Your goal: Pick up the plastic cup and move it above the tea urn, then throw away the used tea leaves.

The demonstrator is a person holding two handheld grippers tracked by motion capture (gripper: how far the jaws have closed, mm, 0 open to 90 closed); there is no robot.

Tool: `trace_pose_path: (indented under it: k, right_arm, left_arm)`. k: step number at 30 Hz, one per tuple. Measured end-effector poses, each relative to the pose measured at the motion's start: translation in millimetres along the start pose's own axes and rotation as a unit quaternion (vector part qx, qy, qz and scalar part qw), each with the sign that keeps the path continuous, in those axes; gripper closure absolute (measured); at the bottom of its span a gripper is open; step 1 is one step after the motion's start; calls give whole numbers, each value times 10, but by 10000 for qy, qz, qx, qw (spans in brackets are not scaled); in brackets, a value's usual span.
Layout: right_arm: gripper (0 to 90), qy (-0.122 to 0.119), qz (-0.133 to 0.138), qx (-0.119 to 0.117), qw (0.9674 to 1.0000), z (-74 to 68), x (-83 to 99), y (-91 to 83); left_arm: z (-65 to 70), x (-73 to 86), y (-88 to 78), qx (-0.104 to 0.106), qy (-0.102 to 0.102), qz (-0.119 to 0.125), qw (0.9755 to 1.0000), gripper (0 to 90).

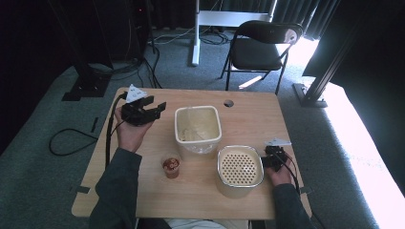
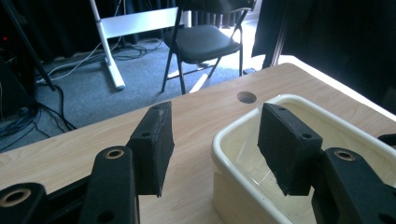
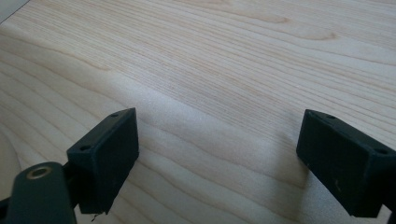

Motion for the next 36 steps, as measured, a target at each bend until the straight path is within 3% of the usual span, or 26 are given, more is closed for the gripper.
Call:
trace_pose_path:
  k: [9,19,23,30,36]
  right_arm:
    - [124,1,0,0,10000,0,0,0]
    - [125,0,-1,0,10000,0,0,0]
    - [125,-1,-1,1,10000,0,0,0]
    - [125,-1,-7,0,10000,-1,1,-1]
    - [124,-1,-4,1,10000,-1,1,-1]
  left_arm:
    - [-24,31,-9,72,-37,11,10000,438]
    - [-42,210,-26,289,-49,87,9995,411]
    - [-28,312,-75,408,-4,121,9991,385]
    - [33,677,-223,751,-109,182,9969,357]
    - [86,886,-285,843,-232,237,9959,297]
Point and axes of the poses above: each handheld gripper's, and its own axes: y roughly forward along the jaws, x roughly out of its underside, z roughly to its right, the point moved 2 cm from there along y, roughly forward along the jaws, and after that the axes turned 2 degrees about z, right-handed, at the moved point
